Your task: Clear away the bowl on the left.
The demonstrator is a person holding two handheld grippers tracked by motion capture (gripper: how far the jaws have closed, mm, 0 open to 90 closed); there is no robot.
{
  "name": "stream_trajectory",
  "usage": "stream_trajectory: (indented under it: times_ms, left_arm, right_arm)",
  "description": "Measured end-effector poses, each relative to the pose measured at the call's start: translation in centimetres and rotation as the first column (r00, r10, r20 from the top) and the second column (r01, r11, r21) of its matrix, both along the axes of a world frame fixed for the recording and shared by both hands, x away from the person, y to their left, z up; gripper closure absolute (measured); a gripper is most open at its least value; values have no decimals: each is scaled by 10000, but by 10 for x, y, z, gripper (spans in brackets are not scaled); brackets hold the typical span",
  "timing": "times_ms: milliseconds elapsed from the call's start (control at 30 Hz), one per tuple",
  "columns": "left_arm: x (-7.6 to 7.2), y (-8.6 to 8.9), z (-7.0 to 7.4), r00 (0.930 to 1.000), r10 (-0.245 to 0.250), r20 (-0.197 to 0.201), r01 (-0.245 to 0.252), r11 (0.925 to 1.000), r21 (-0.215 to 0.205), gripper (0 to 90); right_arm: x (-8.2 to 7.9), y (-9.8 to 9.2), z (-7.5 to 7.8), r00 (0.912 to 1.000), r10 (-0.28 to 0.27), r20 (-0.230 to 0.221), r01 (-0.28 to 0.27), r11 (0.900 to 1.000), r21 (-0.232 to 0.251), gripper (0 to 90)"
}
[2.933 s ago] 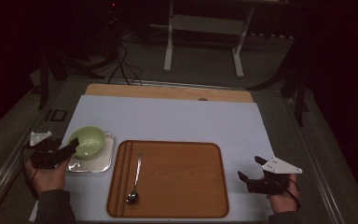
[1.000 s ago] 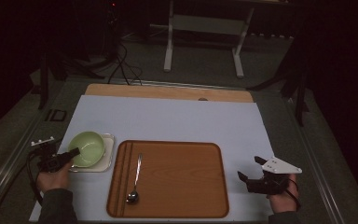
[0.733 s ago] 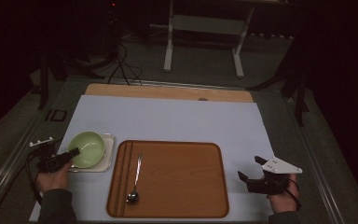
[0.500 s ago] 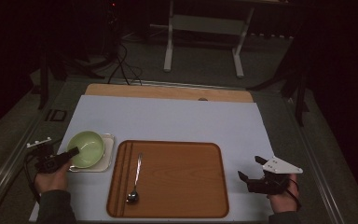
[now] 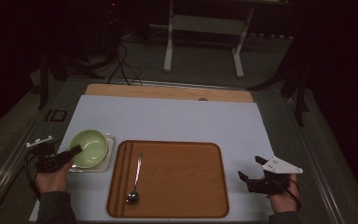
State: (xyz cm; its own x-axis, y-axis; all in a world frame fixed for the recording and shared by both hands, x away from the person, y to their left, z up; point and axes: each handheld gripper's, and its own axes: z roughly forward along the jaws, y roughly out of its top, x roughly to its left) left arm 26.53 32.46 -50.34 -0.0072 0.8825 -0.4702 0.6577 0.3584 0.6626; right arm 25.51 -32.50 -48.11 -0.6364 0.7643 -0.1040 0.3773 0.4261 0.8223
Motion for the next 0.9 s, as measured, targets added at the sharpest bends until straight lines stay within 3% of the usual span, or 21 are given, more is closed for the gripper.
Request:
stream_trajectory:
  times_ms: [367,667,900]
  left_arm:
    - [-1,-16,10,9979,-576,300,576,9983,23,837]
    - [3,-32,11,9944,-1058,40,1056,9939,314,835]
    - [5,-45,12,9895,-1443,-7,1443,9891,277,834]
  right_arm:
    - [0,-1,0,10000,-11,4,11,10000,7,137]
    - [0,-1,0,10000,-2,9,2,10000,8,137]
    - [0,-1,0,10000,-2,-7,2,10000,2,137]
